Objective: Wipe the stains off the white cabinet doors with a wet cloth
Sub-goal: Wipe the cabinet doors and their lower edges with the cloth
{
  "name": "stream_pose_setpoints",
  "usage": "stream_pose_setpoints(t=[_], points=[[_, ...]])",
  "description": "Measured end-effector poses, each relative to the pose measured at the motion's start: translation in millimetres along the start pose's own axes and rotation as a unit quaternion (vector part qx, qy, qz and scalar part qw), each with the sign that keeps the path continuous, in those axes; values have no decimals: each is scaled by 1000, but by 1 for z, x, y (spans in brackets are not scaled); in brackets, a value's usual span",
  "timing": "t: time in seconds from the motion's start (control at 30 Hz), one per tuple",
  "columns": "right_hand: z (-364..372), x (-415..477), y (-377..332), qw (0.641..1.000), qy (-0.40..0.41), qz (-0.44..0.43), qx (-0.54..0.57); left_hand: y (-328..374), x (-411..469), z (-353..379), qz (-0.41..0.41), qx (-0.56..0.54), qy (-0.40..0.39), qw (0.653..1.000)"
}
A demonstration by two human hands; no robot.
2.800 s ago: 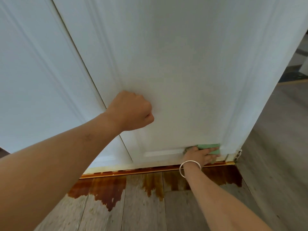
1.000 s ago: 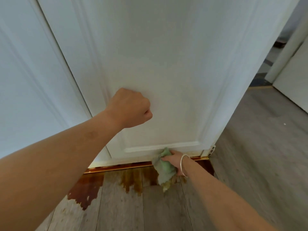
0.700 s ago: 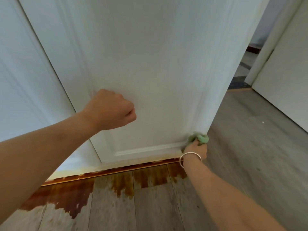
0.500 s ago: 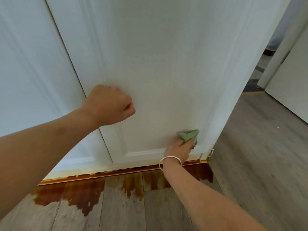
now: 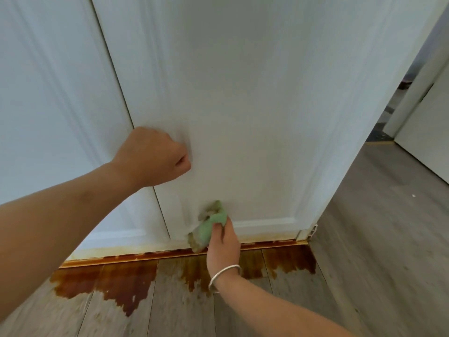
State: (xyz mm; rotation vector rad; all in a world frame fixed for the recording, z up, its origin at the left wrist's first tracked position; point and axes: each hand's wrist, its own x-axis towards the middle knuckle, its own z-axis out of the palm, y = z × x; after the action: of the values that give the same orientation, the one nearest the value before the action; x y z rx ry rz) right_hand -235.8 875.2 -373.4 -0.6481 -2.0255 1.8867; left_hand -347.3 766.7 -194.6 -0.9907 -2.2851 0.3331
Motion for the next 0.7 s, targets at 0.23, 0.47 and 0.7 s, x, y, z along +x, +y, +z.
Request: stream_pose_setpoints(t=[0.23,0.47,0.7], points=[[-86,63,-71,925,307,-221,24,8,0,2,-16,-12,6,1000],[-102,94,-86,810,330,-418,-246,24,20,-14,-13,-31,0,999],[-107,80,23,729,105,-437,-516,26,22,-14,0,30,-30,999]])
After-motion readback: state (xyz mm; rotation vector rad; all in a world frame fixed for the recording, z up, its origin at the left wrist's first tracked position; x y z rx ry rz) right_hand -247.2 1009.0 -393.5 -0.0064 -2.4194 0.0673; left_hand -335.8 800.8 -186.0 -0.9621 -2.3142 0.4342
